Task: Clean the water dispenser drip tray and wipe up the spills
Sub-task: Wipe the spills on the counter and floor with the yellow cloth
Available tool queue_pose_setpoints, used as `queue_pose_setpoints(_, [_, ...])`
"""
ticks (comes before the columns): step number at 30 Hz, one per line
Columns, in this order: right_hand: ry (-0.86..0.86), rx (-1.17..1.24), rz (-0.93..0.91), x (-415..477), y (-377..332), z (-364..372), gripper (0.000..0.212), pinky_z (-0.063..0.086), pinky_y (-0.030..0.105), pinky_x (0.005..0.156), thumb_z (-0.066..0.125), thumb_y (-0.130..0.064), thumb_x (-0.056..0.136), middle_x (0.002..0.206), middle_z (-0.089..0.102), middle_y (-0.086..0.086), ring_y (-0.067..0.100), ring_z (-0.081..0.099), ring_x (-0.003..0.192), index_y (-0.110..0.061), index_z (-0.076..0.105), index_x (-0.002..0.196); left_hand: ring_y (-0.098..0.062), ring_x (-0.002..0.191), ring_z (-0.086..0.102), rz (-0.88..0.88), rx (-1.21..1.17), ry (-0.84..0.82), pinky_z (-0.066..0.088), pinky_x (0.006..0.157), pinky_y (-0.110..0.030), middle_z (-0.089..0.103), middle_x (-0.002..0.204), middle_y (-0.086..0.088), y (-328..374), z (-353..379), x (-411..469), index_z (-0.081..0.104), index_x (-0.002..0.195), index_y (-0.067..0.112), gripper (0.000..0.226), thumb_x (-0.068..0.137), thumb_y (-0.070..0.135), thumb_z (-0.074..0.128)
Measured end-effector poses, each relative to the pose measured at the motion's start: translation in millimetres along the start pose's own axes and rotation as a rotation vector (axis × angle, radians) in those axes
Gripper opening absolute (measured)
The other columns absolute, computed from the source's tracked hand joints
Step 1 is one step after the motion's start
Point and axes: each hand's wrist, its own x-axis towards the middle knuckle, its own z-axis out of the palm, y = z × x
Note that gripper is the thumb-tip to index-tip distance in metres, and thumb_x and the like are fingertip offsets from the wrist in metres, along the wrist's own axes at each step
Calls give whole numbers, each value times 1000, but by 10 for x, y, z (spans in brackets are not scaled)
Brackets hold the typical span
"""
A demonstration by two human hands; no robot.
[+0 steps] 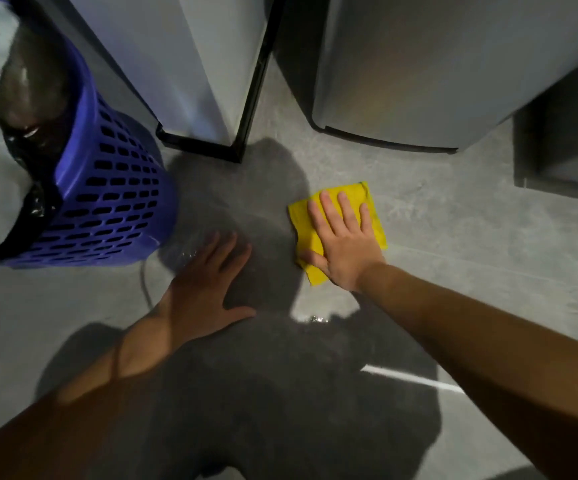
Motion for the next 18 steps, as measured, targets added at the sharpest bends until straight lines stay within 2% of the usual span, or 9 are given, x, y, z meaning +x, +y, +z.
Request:
queue_pose_setpoints(2, [6,-92,-146,-190,111,68,89,14,64,121,24,-75,93,172,7,6,38,4,157,-22,12,164,-37,159,12,-11,0,8,22,127,-53,23,171,-11,16,-9,-2,29,163,20,114,72,71,76])
queue_pose_setpoints(4, [36,-91,-160,-524,105,238,88,22,65,119,33,-76,93,170,20,8,39,17,155,-21,25,162,-36,159,14,-34,-7,2,24,126,-55,25,171,-10,56,-27,3,33,162,20,116,68,69,81])
queue_pose_setpoints(6, [37,-32,-90,-984,22,489,89,28,66,117,46,-74,88,167,27,8,38,23,154,-22,33,160,-34,159,15,-66,-30,-4,27,124,-56,25,171,-7,99,-48,20,35,161,22,117,65,66,85])
queue_pose_setpoints(8, [21,23,6,-1401,-46,662,93,26,66,117,53,-72,83,168,25,7,36,21,155,-24,32,160,-32,160,14,-93,-63,-9,27,124,-55,24,172,-4,119,-63,29,36,160,24,117,62,63,88])
queue_pose_setpoints(12, [-29,85,192,-1384,53,498,94,25,66,116,40,-75,84,167,29,11,42,29,151,-19,33,159,-25,161,0,-127,-91,-58,21,127,-50,8,175,4,139,-95,44,26,163,32,118,66,66,84])
queue_pose_setpoints(14, [-21,127,273,-1051,188,292,99,18,66,119,26,-81,85,170,18,10,41,17,155,-19,23,162,-23,161,-4,-137,-97,-70,20,127,-50,3,175,6,152,-111,45,22,163,34,117,68,67,82])
queue_pose_setpoints(16, [-42,158,316,-597,336,104,100,5,64,123,13,-85,86,173,-4,7,38,-4,157,-23,0,164,-25,161,-4,-136,-79,-88,17,127,-51,2,175,4,158,-125,56,22,163,33,116,69,67,81])
queue_pose_setpoints(18, [-46,155,318,-155,376,-27,97,-1,63,123,13,-81,88,172,-15,5,36,-13,157,-24,-11,162,-29,161,0,-122,-50,-83,14,128,-50,8,175,0,158,-126,63,25,163,30,115,69,66,82])
